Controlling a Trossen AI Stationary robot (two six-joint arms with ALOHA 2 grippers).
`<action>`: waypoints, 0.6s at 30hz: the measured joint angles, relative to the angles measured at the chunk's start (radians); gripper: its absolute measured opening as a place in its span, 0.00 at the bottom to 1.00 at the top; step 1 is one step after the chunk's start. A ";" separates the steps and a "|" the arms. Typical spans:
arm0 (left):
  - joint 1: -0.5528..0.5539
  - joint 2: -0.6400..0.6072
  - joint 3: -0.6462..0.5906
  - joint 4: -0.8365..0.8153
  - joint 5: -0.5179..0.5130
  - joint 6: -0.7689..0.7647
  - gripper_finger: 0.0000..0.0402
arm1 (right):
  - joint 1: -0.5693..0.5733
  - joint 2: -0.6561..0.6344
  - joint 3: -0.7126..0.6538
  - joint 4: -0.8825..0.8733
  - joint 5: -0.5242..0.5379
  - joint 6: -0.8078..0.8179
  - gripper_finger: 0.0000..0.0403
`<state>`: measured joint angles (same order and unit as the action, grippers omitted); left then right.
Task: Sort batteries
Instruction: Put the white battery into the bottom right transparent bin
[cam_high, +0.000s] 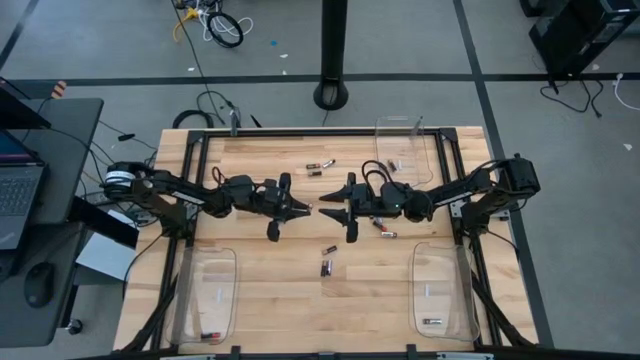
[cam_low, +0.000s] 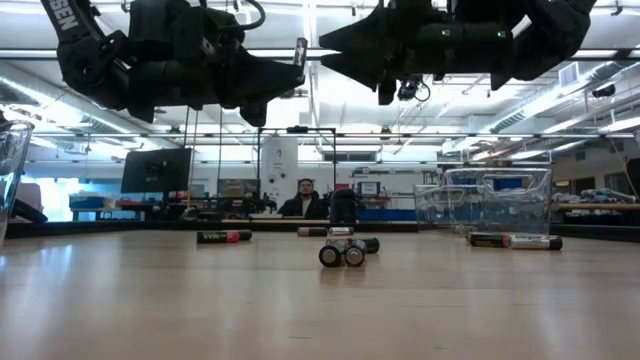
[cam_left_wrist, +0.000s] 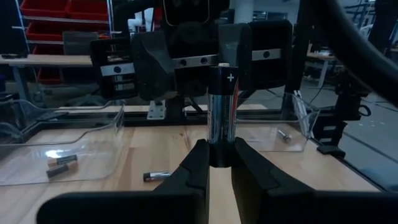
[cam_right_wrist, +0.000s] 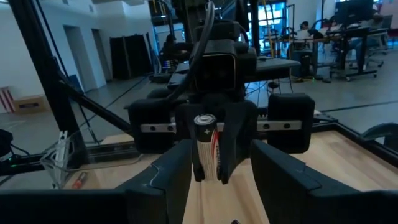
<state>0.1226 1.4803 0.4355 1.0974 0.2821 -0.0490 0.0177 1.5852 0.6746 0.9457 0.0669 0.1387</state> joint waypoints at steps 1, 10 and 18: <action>0.000 0.000 0.000 0.001 0.000 0.006 0.11 | 0.000 0.000 0.000 0.000 0.000 0.000 0.43; 0.000 0.000 0.000 0.007 0.000 0.011 0.11 | 0.001 0.000 0.000 0.002 0.005 0.006 0.44; 0.000 0.000 0.000 0.010 0.000 0.011 0.11 | 0.012 0.000 0.000 0.003 0.019 0.016 0.44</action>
<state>0.1226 1.4799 0.4355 1.1073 0.2817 -0.0380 0.0297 1.5852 0.6746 0.9485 0.0856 0.1547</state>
